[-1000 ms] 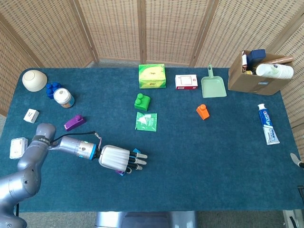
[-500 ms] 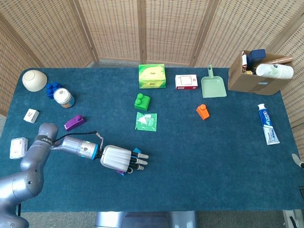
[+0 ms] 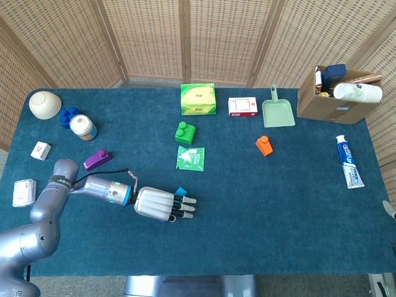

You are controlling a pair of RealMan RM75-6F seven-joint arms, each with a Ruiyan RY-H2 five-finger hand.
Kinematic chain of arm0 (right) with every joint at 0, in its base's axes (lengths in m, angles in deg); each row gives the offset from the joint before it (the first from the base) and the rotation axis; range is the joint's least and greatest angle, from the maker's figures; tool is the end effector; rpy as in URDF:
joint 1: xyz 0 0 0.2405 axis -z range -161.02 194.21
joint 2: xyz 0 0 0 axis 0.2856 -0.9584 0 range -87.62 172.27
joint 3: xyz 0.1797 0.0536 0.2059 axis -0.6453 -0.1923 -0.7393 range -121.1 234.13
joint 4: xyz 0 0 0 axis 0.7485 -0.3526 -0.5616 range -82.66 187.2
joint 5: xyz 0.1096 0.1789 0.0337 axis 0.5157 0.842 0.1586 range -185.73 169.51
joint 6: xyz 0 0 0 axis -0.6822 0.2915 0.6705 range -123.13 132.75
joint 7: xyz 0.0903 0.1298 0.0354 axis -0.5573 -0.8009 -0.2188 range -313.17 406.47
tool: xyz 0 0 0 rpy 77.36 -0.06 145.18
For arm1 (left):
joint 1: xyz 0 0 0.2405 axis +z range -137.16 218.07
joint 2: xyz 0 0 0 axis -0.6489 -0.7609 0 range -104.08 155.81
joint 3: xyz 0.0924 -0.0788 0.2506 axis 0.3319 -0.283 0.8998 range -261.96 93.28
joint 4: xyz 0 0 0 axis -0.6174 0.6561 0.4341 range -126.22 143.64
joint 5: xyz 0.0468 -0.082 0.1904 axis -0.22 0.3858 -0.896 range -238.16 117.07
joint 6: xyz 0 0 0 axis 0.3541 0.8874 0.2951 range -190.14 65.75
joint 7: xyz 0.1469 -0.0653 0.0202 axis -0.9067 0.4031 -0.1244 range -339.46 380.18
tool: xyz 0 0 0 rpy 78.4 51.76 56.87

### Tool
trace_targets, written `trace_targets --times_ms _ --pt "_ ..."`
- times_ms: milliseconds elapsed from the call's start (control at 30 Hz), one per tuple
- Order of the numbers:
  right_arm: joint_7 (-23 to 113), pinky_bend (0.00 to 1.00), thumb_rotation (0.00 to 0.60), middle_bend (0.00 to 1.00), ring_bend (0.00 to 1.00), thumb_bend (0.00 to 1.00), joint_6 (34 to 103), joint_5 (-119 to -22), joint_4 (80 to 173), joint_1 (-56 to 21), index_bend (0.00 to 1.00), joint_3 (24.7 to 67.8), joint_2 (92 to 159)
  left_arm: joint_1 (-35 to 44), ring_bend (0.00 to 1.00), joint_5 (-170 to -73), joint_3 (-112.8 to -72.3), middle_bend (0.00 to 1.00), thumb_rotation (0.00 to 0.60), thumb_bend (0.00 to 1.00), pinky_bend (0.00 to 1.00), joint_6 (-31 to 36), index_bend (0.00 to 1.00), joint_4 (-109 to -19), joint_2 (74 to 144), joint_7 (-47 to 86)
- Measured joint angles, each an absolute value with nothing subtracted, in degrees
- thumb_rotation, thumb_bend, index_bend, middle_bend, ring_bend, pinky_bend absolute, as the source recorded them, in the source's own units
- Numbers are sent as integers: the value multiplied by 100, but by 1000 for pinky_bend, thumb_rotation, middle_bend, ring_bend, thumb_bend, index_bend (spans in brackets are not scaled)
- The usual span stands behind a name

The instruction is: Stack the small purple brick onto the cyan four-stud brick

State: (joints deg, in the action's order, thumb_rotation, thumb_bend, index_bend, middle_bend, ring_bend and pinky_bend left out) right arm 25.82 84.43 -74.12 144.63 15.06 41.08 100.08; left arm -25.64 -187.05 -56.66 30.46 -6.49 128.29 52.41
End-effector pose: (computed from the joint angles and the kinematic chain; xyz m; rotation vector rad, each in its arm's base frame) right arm -0.3811 -0.2156 0.2521 0.8443 -1.1108 1.0583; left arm -0.1189 0.3843 -0.0425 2.8766 -0.5438 0.9532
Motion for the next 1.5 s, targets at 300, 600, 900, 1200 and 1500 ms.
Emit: trace_targets --times_ms 300,600,900,1200,1500 --pt "2536 132 600 193 0 177 8451 -7434 14460 1534 344 4107 10003 -2570 0 -18548 -5676 95 600 385 0 2896 491 -795 12784 5164" --pt "2494 132 600 192 0 176 8446 -7455 14459 1557 343 4109 9984 -2550 0 -18377 -5735 67 600 380 0 2694 380 -897 12738 5202" --pt "2459 133 600 192 0 175 8437 -7468 14438 1570 339 4113 9990 -2538 0 -18229 -5812 35 600 381 0 2567 279 -1015 12679 5186" --pt "2421 133 600 192 0 176 8431 -7483 14410 1570 339 4105 9997 -2493 0 -17999 -5995 33 600 381 0 2559 260 -1110 12590 5189" --pt "2384 132 600 193 0 176 8345 -7526 14336 1510 339 4101 10021 -2235 0 -17456 -6415 35 575 381 0 2548 256 -1617 12338 5242"
